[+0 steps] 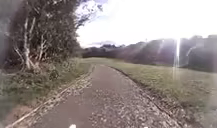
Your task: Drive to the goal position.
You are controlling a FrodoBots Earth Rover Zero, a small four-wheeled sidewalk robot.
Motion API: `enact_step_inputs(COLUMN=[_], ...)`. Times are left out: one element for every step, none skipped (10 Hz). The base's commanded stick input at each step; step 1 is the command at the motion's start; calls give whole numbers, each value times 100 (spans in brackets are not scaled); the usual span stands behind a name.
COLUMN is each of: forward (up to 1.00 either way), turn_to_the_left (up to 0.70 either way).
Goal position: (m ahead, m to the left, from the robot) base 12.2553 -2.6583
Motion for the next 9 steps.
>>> enact_step_inputs(forward=[70, 70, 70, 70, 70, 70, 70, 70, 70], turn_to_the_left=[1, 2, 1, 0, 2, 2, 0, 2, 1])
